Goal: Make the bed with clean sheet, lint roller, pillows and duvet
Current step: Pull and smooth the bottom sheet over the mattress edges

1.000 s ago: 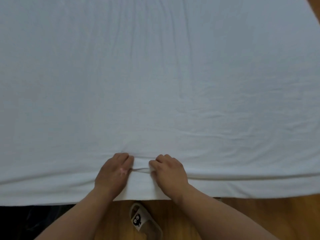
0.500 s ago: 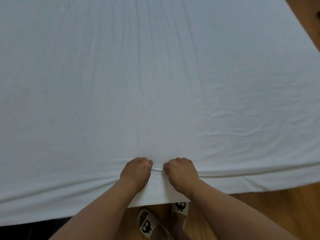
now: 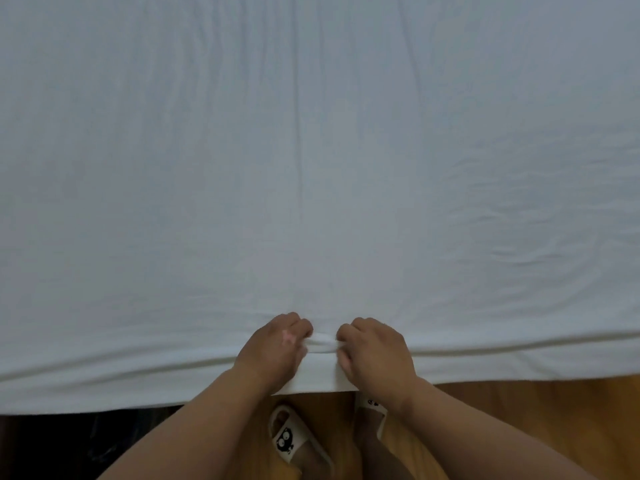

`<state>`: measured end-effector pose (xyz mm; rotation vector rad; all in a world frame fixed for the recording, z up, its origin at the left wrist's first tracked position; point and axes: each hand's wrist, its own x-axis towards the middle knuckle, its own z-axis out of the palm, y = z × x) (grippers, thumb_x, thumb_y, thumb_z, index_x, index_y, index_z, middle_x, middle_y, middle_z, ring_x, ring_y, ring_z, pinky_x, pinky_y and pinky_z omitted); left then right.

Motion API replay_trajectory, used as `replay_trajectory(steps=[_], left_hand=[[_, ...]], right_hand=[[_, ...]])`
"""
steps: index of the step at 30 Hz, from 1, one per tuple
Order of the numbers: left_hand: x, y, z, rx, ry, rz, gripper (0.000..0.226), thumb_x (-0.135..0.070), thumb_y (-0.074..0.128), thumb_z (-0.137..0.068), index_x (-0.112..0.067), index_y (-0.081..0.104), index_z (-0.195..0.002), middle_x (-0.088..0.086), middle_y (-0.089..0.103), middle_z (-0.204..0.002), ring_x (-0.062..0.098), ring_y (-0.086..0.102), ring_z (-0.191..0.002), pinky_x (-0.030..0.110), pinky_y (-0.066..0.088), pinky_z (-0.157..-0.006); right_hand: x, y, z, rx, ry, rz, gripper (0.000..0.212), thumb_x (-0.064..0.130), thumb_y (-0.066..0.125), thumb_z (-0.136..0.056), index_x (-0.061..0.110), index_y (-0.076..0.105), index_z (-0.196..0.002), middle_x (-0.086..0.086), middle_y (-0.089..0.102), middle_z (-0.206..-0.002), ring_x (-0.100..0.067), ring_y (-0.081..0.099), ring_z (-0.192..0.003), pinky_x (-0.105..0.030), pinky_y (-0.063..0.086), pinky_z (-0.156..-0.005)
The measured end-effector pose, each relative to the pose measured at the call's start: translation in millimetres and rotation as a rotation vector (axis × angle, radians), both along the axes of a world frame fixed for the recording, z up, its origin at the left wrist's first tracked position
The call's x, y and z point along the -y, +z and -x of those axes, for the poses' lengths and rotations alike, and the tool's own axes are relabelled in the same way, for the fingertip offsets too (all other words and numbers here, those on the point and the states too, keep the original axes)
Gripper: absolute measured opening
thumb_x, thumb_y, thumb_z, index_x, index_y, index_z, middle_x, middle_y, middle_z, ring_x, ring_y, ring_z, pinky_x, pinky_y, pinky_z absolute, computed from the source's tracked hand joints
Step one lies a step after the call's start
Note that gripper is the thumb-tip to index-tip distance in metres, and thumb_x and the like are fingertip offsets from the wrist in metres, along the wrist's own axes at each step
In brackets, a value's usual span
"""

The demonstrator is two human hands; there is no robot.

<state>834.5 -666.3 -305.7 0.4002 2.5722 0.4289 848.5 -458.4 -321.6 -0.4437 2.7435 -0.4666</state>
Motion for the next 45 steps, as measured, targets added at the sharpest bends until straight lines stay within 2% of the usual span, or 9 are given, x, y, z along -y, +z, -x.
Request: replay_trajectory(steps=[4,10,14,20,24,28,34,38,45], left_hand=[[60.9,-0.9,-17.2,-0.147,0.054,0.016,0.040,-0.021,0.079,-0.071,-0.022,0.060,-0.106,-0.004,0.056,-0.102,0.019,0.054,-0.090,0.030,0.054,-0.065],[152.9,1.3,-30.3,-0.287,0.110,0.149,0.051,-0.011,0.085,-0.065,-0.012,0.065,-0.112,0.004,0.059,-0.109,0.026,0.056,-0.094,0.037,0.058,-0.074],[187.1,-8.1,-33.0,-0.244,0.159,0.171,0.032,-0.011,0.080,-0.072,-0.017,0.066,-0.100,-0.002,0.061,-0.095,0.023,0.058,-0.087,0.036,0.057,-0.062],[192.9,-9.7,-15.6,-0.221,0.012,0.233,0.026,0.006,0.076,-0.060,-0.015,0.063,-0.064,0.000,0.054,-0.060,0.020,0.053,-0.053,0.022,0.030,-0.043],[197.1,-18.4,-3.4,-0.133,0.056,0.259,0.019,-0.006,0.053,-0.091,-0.020,0.066,-0.092,0.000,0.063,-0.086,0.019,0.054,-0.073,0.029,0.040,-0.061],[197.6,-9.7,1.7,-0.013,0.076,0.236,0.021,-0.015,0.053,-0.096,-0.027,0.067,-0.106,0.001,0.065,-0.101,0.022,0.060,-0.087,0.027,0.045,-0.071],[191.8,-12.5,-31.6,0.025,0.008,0.247,0.020,-0.012,0.052,-0.094,-0.025,0.063,-0.105,-0.002,0.066,-0.102,0.019,0.060,-0.090,0.029,0.049,-0.077],[208.1,-10.2,-36.9,-0.009,0.024,0.063,0.010,-0.021,0.057,-0.096,-0.021,0.063,-0.103,-0.004,0.061,-0.101,0.015,0.054,-0.092,0.027,0.048,-0.080],[301.3,-4.0,-52.7,-0.251,0.023,0.088,0.046,-0.021,0.077,-0.072,-0.015,0.062,-0.115,0.002,0.057,-0.114,0.023,0.055,-0.098,0.035,0.056,-0.079]], right_hand=[[38.9,-1.5,-1.4,-0.051,0.085,0.109,0.013,0.035,0.058,-0.081,0.028,0.063,-0.091,0.011,0.060,-0.087,-0.013,0.055,-0.076,-0.026,0.047,-0.062],[120.3,-4.7,-1.5,-0.070,0.106,0.109,0.010,0.025,0.066,-0.076,0.026,0.068,-0.086,0.008,0.060,-0.084,-0.016,0.054,-0.075,-0.030,0.046,-0.061],[155.4,-4.6,-6.4,-0.083,0.076,0.013,0.012,0.013,0.070,-0.068,0.022,0.067,-0.076,0.005,0.058,-0.075,-0.018,0.052,-0.068,-0.029,0.043,-0.056],[168.0,-3.1,-4.1,-0.038,0.070,-0.186,0.018,0.011,0.059,-0.081,0.023,0.071,-0.087,0.004,0.063,-0.082,-0.020,0.058,-0.077,-0.031,0.046,-0.062],[173.4,-0.1,5.6,-0.017,0.029,-0.174,0.019,0.019,0.051,-0.096,0.023,0.069,-0.098,0.000,0.065,-0.086,-0.025,0.061,-0.081,-0.033,0.044,-0.066],[159.8,7.3,10.4,0.120,0.027,-0.093,0.021,0.030,0.050,-0.099,0.024,0.070,-0.096,0.003,0.069,-0.084,-0.022,0.061,-0.078,-0.035,0.048,-0.070],[151.6,5.4,-19.3,0.108,0.063,-0.075,0.024,0.037,0.049,-0.101,0.029,0.071,-0.108,0.006,0.070,-0.094,-0.019,0.064,-0.086,-0.032,0.048,-0.072],[158.9,3.0,-19.4,0.074,0.059,-0.073,0.020,0.035,0.050,-0.096,0.031,0.067,-0.106,0.010,0.063,-0.090,-0.014,0.060,-0.082,-0.032,0.052,-0.071],[257.7,-2.7,-33.2,-0.045,0.160,0.151,0.024,0.031,0.060,-0.078,0.029,0.064,-0.101,0.008,0.060,-0.099,-0.017,0.055,-0.087,-0.034,0.049,-0.073]])
